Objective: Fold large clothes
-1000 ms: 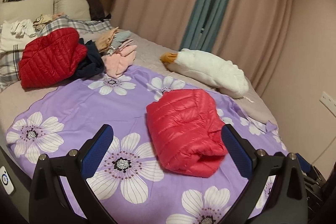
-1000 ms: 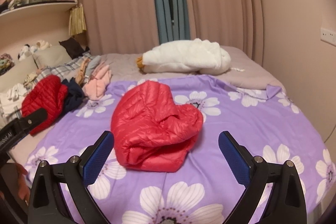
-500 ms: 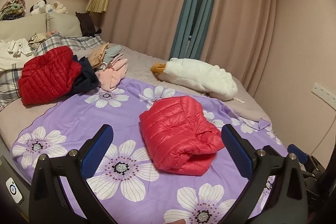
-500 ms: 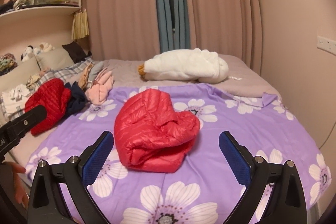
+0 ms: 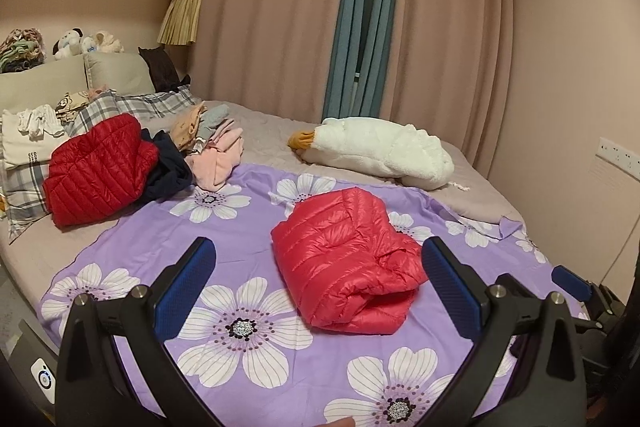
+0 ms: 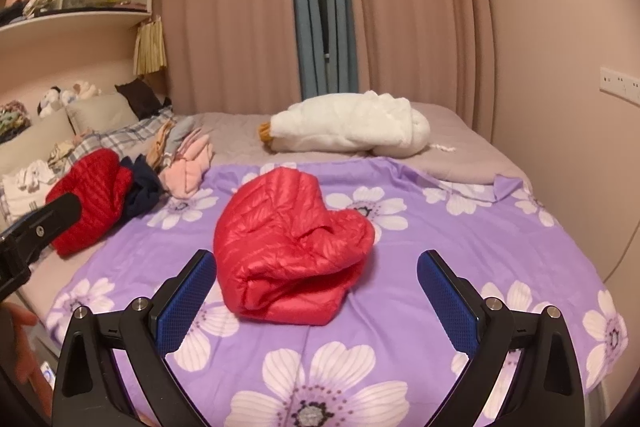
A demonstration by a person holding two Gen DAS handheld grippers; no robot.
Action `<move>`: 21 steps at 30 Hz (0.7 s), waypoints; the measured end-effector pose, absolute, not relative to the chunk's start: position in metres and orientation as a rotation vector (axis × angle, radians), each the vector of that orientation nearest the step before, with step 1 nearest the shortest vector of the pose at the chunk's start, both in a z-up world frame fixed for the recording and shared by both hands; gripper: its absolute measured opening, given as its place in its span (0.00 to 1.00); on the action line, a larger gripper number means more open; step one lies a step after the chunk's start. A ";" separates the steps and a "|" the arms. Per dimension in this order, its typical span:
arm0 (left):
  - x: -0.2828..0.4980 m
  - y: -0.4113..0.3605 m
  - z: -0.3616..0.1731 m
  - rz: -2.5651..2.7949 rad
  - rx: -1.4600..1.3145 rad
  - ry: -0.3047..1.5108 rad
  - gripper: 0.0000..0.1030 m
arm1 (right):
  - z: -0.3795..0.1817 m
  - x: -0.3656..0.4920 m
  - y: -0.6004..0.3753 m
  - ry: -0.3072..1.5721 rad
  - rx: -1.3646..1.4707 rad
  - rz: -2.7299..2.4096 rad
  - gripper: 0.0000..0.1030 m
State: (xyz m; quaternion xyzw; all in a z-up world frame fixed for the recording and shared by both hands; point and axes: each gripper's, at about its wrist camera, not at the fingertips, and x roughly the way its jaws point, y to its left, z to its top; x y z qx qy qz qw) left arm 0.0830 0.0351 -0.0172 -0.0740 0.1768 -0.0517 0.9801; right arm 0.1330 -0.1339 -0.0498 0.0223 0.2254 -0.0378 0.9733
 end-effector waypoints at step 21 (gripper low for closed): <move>0.088 0.034 -0.021 -0.094 -0.129 0.377 1.00 | -0.052 0.132 -0.135 0.478 0.028 -0.098 0.97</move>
